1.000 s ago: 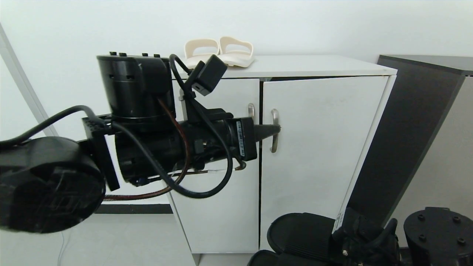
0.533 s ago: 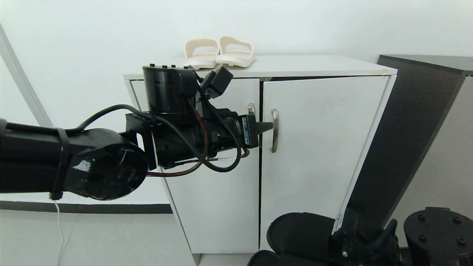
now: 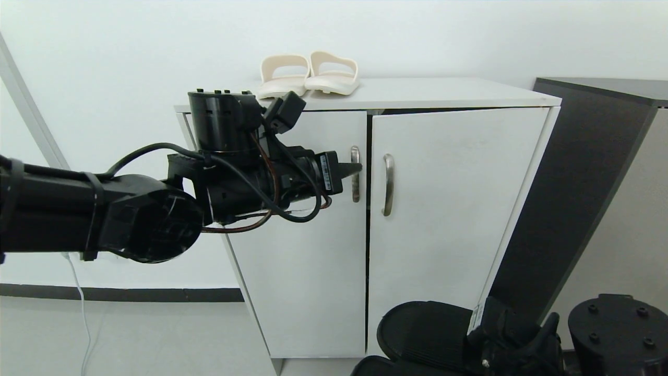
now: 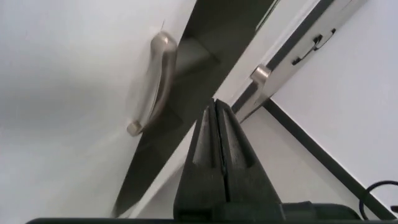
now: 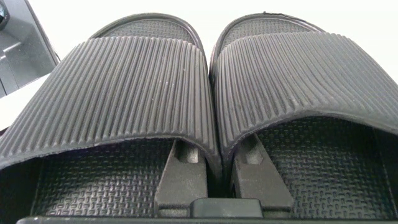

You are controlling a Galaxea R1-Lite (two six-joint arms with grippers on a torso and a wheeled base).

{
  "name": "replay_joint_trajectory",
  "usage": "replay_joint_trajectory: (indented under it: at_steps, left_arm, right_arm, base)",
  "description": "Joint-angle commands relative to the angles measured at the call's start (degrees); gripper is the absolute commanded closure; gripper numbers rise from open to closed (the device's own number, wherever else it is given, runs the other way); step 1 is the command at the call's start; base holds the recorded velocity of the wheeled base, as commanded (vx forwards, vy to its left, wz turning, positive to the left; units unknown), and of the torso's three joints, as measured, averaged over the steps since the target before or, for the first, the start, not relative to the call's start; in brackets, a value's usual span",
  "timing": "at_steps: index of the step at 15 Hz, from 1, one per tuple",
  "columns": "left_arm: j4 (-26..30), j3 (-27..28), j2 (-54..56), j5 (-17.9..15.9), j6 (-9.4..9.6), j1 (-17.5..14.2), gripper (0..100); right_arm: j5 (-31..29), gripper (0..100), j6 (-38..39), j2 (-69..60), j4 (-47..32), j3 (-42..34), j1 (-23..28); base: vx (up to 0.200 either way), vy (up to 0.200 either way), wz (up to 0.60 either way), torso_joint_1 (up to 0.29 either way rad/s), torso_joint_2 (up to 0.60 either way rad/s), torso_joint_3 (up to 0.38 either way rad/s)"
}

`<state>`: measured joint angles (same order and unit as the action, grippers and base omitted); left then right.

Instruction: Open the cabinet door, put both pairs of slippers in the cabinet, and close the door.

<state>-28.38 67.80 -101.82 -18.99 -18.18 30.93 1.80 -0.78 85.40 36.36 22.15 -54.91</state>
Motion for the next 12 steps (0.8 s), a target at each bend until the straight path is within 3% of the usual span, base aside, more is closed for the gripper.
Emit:
replay_joint_trajectory:
  at_steps: [1,8,12]
  left_arm:
    - [-0.2,2.3,-2.2,0.1,-0.02,-0.4,100]
    - [-0.1,9.5,-7.5,0.0,-0.02,-0.1,100]
    - [0.1,13.4,-10.2,0.4,-0.02,1.9,100]
  right_arm:
    - [0.0,100,0.0,0.2,0.0,0.0,-0.1]
    - [0.1,100,0.0,0.2,0.0,-0.5,-0.4]
    - [0.1,100,0.0,0.2,-0.1,-0.5,-1.0]
  base:
    - [0.0,0.0,0.0,0.0,0.0,0.0]
    - [0.0,0.0,0.0,0.0,0.0,0.0]
    - [0.0,0.0,0.0,0.0,0.0,0.0]
